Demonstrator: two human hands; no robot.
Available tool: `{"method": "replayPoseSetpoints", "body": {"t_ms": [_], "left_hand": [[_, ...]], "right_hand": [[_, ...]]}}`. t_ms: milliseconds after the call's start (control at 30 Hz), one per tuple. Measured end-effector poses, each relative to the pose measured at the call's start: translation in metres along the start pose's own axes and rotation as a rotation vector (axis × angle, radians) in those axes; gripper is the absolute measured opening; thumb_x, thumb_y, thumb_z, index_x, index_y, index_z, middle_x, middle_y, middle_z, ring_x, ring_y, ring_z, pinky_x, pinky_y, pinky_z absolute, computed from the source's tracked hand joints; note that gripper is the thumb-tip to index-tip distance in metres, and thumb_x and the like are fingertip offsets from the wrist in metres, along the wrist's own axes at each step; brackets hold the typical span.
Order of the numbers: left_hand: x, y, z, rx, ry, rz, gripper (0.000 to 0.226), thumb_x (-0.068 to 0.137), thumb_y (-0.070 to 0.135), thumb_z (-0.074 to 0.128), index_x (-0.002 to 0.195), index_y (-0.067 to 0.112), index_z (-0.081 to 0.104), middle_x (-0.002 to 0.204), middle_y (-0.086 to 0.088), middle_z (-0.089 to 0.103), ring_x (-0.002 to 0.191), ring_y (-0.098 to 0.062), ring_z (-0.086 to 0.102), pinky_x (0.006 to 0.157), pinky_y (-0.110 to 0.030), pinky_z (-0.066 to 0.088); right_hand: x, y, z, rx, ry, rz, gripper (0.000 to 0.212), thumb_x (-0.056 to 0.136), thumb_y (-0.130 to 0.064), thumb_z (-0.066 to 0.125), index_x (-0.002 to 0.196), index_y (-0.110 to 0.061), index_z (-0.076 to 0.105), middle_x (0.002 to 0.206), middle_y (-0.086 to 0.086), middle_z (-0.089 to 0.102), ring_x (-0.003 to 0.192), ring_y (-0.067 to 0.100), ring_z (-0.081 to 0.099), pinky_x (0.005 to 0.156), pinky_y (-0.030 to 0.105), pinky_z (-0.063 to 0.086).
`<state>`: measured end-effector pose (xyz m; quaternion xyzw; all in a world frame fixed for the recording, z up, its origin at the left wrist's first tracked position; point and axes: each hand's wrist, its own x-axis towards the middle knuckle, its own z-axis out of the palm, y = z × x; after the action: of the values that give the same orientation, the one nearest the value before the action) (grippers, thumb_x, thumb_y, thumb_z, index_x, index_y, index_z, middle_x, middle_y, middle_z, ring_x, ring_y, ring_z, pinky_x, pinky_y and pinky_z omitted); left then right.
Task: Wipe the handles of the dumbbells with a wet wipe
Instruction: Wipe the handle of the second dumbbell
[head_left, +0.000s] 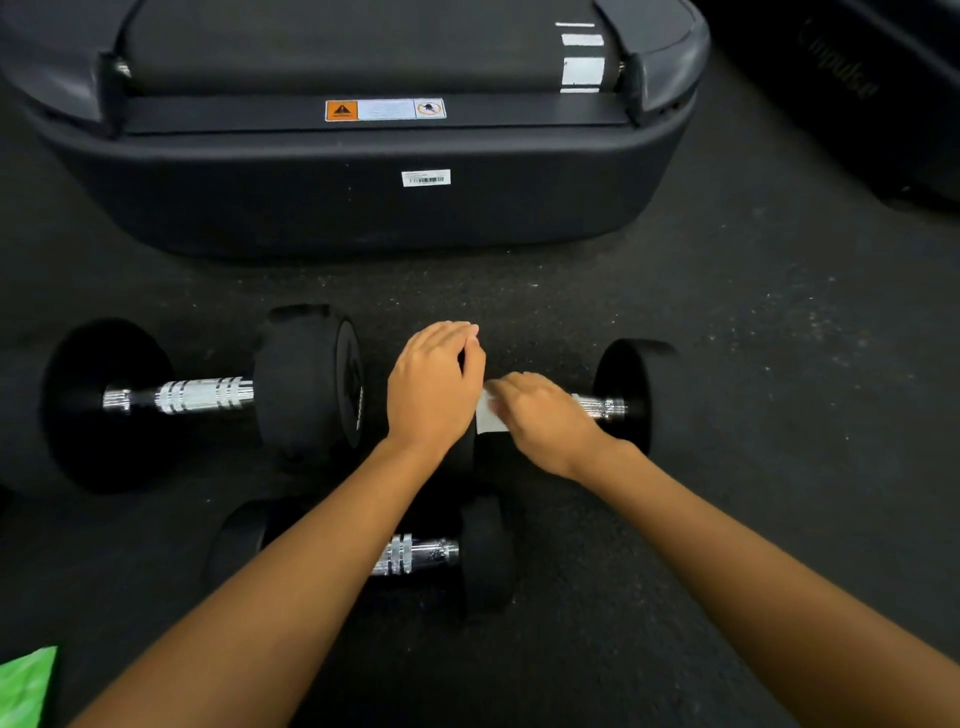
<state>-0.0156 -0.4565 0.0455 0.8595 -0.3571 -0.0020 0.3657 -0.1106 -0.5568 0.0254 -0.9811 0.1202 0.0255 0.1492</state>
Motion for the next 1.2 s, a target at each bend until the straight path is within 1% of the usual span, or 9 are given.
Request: {"method": "replayPoseSetpoints", "body": {"t_ms": [167, 267, 367, 467, 567, 700, 967, 1100, 1200], "left_hand": [[-0.002, 0.0, 0.0, -0.004, -0.003, 0.008, 0.03, 0.095, 0.018, 0.045, 0.118, 0.01, 0.063, 0.122, -0.004, 0.063, 0.121, -0.014, 0.051, 0.106, -0.032, 0.037], [-0.003, -0.001, 0.0, -0.003, 0.009, 0.017, 0.03, 0.095, 0.019, 0.046, 0.117, 0.009, 0.063, 0.121, -0.004, 0.063, 0.12, -0.015, 0.051, 0.106, -0.031, 0.037], [-0.002, 0.0, 0.001, 0.007, 0.005, 0.009, 0.03, 0.095, 0.019, 0.045, 0.117, 0.009, 0.063, 0.121, -0.004, 0.063, 0.12, -0.014, 0.052, 0.106, -0.032, 0.037], [-0.001, 0.001, 0.001, 0.007, -0.003, 0.004, 0.03, 0.095, 0.019, 0.045, 0.117, 0.01, 0.063, 0.122, -0.004, 0.063, 0.12, -0.014, 0.051, 0.106, -0.032, 0.037], [-0.002, 0.0, 0.0, 0.006, 0.003, 0.004, 0.03, 0.095, 0.018, 0.045, 0.117, 0.01, 0.063, 0.121, -0.004, 0.063, 0.12, -0.014, 0.051, 0.105, -0.03, 0.034], [-0.003, 0.001, 0.001, 0.017, 0.014, 0.007, 0.03, 0.095, 0.019, 0.044, 0.117, 0.01, 0.063, 0.122, -0.003, 0.063, 0.121, -0.014, 0.05, 0.106, -0.028, 0.032], [-0.002, 0.0, 0.001, 0.028, 0.001, 0.007, 0.03, 0.095, 0.019, 0.044, 0.118, 0.01, 0.062, 0.122, -0.004, 0.063, 0.12, -0.013, 0.051, 0.106, -0.028, 0.033], [-0.003, 0.001, 0.0, 0.022, 0.008, 0.009, 0.03, 0.095, 0.019, 0.045, 0.117, 0.01, 0.063, 0.121, -0.003, 0.063, 0.119, -0.013, 0.051, 0.104, -0.027, 0.033], [-0.002, 0.001, 0.0, 0.021, 0.007, 0.003, 0.03, 0.095, 0.019, 0.044, 0.117, 0.01, 0.063, 0.121, -0.003, 0.063, 0.119, -0.013, 0.051, 0.105, -0.029, 0.036]], "right_hand": [[-0.016, 0.015, -0.01, -0.007, 0.019, -0.046, 0.038, 0.096, -0.012, 0.045, 0.133, -0.006, 0.045, 0.131, 0.012, 0.053, 0.123, 0.025, 0.046, 0.112, 0.025, 0.015], [-0.022, 0.029, -0.018, 0.037, -0.028, 0.09, 0.033, 0.099, -0.019, 0.038, 0.129, -0.01, 0.049, 0.123, 0.01, 0.056, 0.116, 0.024, 0.049, 0.105, 0.03, 0.029], [-0.008, 0.021, -0.014, 0.057, -0.082, 0.129, 0.03, 0.1, -0.02, 0.035, 0.118, -0.007, 0.055, 0.112, 0.011, 0.058, 0.106, 0.026, 0.053, 0.092, 0.036, 0.041], [0.0, 0.007, -0.009, 0.107, -0.082, 0.09, 0.029, 0.099, -0.018, 0.037, 0.118, -0.005, 0.055, 0.113, 0.013, 0.059, 0.107, 0.027, 0.054, 0.095, 0.037, 0.041], [-0.008, 0.008, -0.014, 0.117, -0.074, 0.04, 0.035, 0.098, -0.018, 0.043, 0.131, -0.008, 0.047, 0.128, 0.009, 0.053, 0.122, 0.023, 0.046, 0.107, 0.029, 0.029], [-0.012, 0.015, -0.024, 0.188, -0.088, 0.103, 0.038, 0.093, -0.016, 0.053, 0.13, -0.012, 0.048, 0.131, 0.004, 0.05, 0.123, 0.019, 0.045, 0.101, 0.027, 0.033], [-0.008, -0.005, 0.002, 0.03, 0.138, -0.085, 0.03, 0.077, -0.008, 0.068, 0.104, -0.004, 0.055, 0.104, 0.011, 0.057, 0.096, 0.026, 0.053, 0.093, 0.027, 0.032], [-0.019, 0.012, 0.0, 0.001, 0.207, -0.078, 0.033, 0.075, -0.017, 0.074, 0.101, -0.006, 0.058, 0.103, 0.009, 0.059, 0.097, 0.025, 0.055, 0.102, 0.036, 0.036], [-0.019, 0.013, 0.002, 0.007, 0.24, -0.066, 0.032, 0.077, -0.021, 0.074, 0.103, -0.006, 0.061, 0.1, 0.008, 0.061, 0.095, 0.024, 0.055, 0.101, 0.038, 0.04]]}}
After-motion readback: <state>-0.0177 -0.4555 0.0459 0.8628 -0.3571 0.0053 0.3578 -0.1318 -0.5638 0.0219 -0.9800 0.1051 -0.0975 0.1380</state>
